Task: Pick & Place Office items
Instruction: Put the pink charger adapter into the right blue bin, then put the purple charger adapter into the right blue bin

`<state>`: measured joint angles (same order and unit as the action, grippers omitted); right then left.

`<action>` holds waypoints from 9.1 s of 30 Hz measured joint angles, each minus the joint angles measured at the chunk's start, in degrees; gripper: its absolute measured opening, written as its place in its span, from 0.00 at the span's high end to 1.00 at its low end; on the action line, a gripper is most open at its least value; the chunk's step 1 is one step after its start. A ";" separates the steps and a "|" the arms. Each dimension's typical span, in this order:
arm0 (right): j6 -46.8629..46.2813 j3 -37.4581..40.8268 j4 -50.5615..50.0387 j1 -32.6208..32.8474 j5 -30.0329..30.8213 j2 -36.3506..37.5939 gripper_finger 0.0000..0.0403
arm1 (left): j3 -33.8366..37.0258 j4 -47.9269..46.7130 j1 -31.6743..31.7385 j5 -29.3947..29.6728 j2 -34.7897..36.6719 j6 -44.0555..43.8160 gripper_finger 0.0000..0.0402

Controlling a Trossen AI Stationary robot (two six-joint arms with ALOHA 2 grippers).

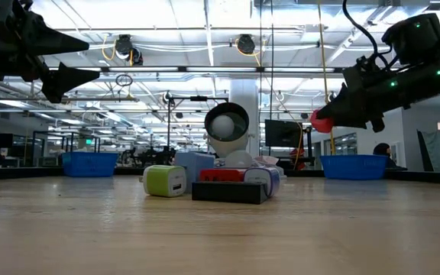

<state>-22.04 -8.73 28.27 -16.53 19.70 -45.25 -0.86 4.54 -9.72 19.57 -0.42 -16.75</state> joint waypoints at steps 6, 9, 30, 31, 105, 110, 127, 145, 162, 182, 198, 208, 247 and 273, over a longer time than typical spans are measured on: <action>-1.12 0.00 0.17 -0.10 5.16 0.00 0.55 | 0.00 -0.01 -0.01 0.00 0.00 -0.01 0.19; -0.93 0.00 0.17 -1.50 7.31 0.00 0.56 | 0.00 0.00 0.00 0.00 0.01 -0.01 0.19; 2.11 -4.04 -11.78 -35.07 -3.21 -3.18 0.57 | 0.00 -0.01 -0.02 0.00 -0.01 -0.01 0.19; 2.12 -4.04 -10.88 -35.08 -3.29 -3.76 0.57 | 0.00 -0.03 -0.02 0.00 -0.01 -0.01 0.19; -7.32 -4.02 21.90 3.39 -31.88 -14.53 0.48 | 0.00 -0.02 -0.01 0.00 0.01 -0.01 0.19; -7.32 -4.02 24.14 10.53 -31.79 -14.56 0.48 | 0.00 -0.01 -0.02 0.02 0.01 -0.01 0.19; 3.43 -4.02 30.66 32.46 -19.27 -15.64 0.48 | 0.00 -0.02 -0.01 0.02 -0.01 -0.01 0.19; 11.77 -20.58 32.16 38.03 -5.97 -40.51 0.40 | 0.00 -0.03 -0.02 0.02 0.02 0.01 0.19; 3.83 -36.14 1.37 39.78 1.31 -55.99 0.25 | -0.02 -0.01 -0.02 0.02 0.01 -0.01 0.19; -10.06 -42.58 -8.98 45.01 16.28 -63.45 0.26 | -0.02 -0.01 -0.02 0.00 -0.01 -0.01 0.19; -11.76 -42.53 -9.79 45.00 16.49 -63.45 0.26 | -0.02 -0.01 0.00 0.00 -0.01 -0.01 0.19; -11.15 -42.53 -10.01 44.84 16.49 -63.45 0.26 | -0.02 -0.03 -0.02 0.00 0.01 0.01 0.19; -9.86 -42.51 -9.90 43.87 13.08 -63.39 0.58 | -0.02 -0.01 -0.01 0.02 -0.01 -0.01 0.19; -10.27 -42.51 -9.92 43.85 13.25 -63.41 0.61 | -0.02 -0.01 -0.02 0.02 -0.01 0.01 0.19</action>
<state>-32.32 -51.24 18.35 27.31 32.95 -108.66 -0.89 4.53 -9.74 19.59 -0.43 -16.73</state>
